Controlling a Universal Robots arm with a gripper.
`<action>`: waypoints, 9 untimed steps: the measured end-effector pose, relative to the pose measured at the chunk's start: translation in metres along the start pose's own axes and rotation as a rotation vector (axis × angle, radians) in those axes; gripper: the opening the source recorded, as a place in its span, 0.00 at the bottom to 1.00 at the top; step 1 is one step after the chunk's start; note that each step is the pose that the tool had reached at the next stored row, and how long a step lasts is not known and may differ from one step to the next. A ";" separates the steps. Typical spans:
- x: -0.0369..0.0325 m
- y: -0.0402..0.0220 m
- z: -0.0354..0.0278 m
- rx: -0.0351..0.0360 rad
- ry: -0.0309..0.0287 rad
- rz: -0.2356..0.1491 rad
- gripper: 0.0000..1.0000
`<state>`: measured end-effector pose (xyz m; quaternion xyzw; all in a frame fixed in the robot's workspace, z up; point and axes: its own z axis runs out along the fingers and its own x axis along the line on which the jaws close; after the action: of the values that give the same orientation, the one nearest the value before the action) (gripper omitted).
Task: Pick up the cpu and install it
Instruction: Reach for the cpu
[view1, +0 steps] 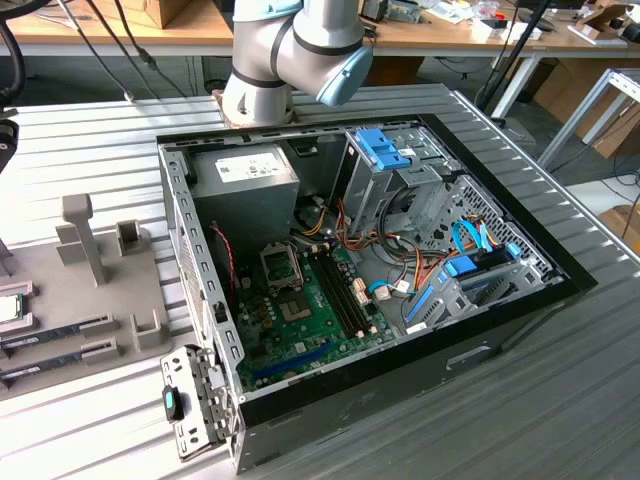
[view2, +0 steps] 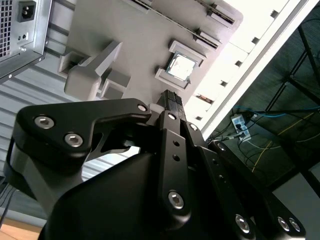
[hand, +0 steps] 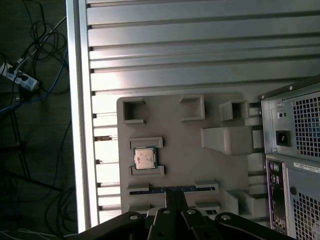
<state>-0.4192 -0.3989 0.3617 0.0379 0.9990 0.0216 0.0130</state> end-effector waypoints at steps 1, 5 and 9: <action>0.0000 0.0000 0.0005 0.0000 -0.0001 0.000 0.11; 0.0001 -0.0001 0.0028 0.0000 -0.0001 0.000 0.11; 0.0001 -0.0002 0.0041 0.0000 0.0000 0.000 0.11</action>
<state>-0.4192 -0.3989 0.3576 0.0379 0.9990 0.0216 0.0130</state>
